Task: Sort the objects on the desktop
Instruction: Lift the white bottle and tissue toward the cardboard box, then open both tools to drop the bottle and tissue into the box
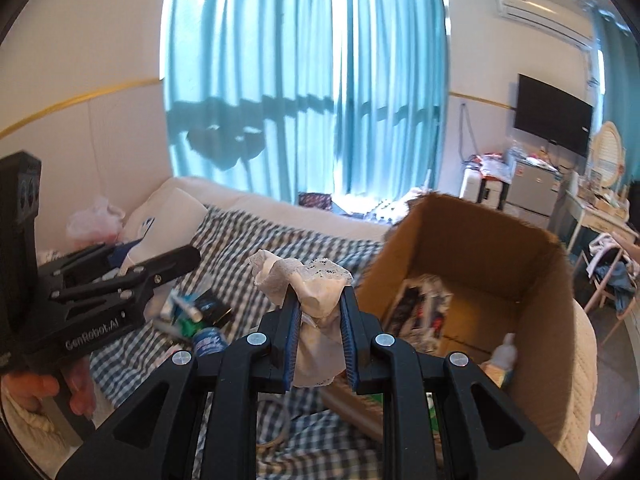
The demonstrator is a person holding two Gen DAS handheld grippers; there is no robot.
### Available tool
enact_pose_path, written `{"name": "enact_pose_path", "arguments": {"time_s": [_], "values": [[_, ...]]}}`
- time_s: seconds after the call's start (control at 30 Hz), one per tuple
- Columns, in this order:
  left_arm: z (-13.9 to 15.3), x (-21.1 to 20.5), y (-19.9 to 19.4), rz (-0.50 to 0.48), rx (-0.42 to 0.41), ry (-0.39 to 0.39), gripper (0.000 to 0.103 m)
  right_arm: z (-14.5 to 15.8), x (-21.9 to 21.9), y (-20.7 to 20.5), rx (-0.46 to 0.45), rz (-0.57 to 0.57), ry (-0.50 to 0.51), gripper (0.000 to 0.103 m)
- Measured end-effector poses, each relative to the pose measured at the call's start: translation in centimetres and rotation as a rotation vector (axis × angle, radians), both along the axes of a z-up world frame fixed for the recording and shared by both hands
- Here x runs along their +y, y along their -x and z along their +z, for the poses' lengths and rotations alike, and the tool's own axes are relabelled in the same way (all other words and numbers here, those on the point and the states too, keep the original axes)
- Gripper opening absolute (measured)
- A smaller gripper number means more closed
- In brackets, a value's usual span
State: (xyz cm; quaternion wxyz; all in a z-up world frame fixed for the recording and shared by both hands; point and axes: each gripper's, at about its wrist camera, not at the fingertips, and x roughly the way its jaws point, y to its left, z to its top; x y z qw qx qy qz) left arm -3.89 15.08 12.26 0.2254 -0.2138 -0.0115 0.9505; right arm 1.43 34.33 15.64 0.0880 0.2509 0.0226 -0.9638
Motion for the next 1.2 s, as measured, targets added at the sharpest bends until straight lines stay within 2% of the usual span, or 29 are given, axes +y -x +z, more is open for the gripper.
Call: {"name": "enact_pose_path", "arguments": {"time_s": [0.2, 0.47, 0.63, 0.73, 0.93, 1.2], "values": [[1.2, 4.3, 0.2, -0.061, 0.034, 0.017, 0.043, 1.7, 3.2, -0.4, 0.043, -0.061, 0.021, 0.018], [1.8, 9.8, 0.8, -0.103, 0.054, 0.04, 0.043, 2.5, 7.2, 0.2, 0.053, -0.138, 0.057, 0.018], [1.9, 12.8, 2.6, -0.129, 0.009, 0.01, 0.043, 1.8, 10.7, 1.8, 0.018, -0.191, 0.099, 0.018], [1.6, 14.5, 4.1, -0.135, -0.022, 0.005, 0.043, 1.4, 12.4, 3.2, -0.007, -0.233, 0.076, 0.018], [1.2, 18.6, 7.2, -0.144, -0.061, 0.044, 0.043, 0.3, 15.0, 5.6, -0.042, -0.275, 0.072, 0.018], [-0.1, 21.5, 8.4, -0.155, -0.059, 0.112, 0.043, -1.2, 17.3, 8.1, -0.085, -0.311, 0.067, 0.018]]}}
